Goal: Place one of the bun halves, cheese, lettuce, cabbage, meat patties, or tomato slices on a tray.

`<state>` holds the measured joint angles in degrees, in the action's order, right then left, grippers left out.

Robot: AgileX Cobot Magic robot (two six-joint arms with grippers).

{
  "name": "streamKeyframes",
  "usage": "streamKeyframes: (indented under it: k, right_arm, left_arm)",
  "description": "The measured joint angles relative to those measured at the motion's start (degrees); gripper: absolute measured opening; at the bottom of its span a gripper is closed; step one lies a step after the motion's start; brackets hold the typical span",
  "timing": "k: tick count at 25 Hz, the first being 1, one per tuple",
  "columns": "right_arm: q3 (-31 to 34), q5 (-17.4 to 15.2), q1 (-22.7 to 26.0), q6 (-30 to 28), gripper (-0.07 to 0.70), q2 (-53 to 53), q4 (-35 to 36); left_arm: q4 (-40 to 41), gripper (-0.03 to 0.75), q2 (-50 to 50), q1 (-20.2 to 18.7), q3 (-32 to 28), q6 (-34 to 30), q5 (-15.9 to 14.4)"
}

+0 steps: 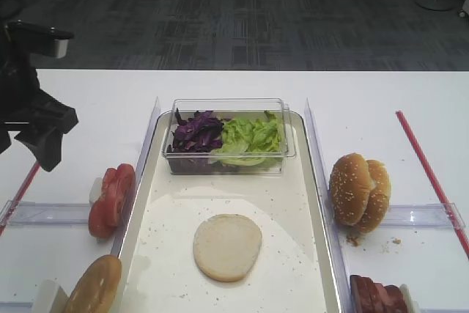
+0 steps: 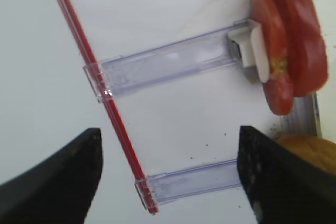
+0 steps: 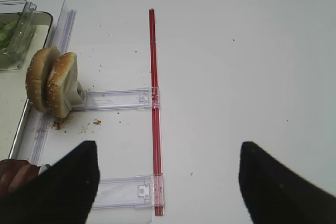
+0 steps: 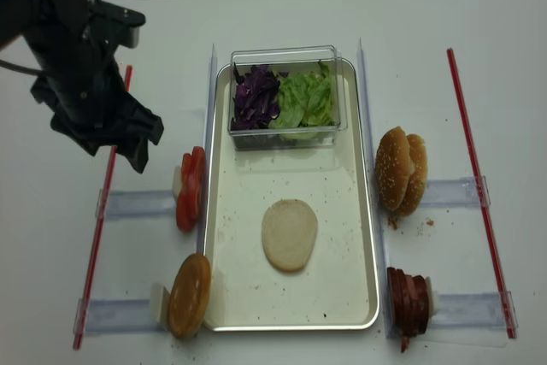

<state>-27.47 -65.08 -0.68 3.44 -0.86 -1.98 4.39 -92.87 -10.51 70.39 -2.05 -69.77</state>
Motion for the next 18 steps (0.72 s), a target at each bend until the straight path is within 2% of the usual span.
streamKeyframes:
  k: [7,18]
  right_arm:
    - [0.0,0.0,0.0,0.0,0.571,0.0,0.0]
    - [0.0,0.0,0.0,0.0,0.571,0.0,0.0]
  left_arm:
    - [-0.1,0.493,0.0,5.9,0.0,0.0,0.0]
    - [-0.2,0.493,0.0,11.3,0.0,0.5,0.0]
